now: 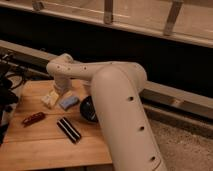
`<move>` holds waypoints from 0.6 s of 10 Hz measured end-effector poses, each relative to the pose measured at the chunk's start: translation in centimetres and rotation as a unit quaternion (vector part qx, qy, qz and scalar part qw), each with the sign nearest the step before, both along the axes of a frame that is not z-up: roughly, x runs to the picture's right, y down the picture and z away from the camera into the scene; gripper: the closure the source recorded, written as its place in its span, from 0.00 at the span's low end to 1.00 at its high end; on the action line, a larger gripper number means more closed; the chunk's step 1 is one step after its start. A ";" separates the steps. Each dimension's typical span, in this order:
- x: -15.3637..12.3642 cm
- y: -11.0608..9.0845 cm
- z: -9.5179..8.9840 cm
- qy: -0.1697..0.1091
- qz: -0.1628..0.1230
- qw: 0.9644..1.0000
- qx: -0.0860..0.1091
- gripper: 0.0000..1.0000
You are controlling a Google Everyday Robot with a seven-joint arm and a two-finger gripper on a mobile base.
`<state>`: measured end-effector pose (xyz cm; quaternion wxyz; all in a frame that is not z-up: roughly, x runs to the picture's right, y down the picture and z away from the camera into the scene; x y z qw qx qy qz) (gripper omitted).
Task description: Place the white sponge in the ceramic bowl
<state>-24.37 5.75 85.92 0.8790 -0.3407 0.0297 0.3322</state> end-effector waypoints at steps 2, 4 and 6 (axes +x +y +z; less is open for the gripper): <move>-0.2 0.9 1.1 0.008 0.018 1.000 0.000 0.04; 2.4 1.4 4.1 0.036 0.068 0.997 -0.001 0.04; 3.0 1.6 6.1 0.048 0.085 0.995 -0.002 0.04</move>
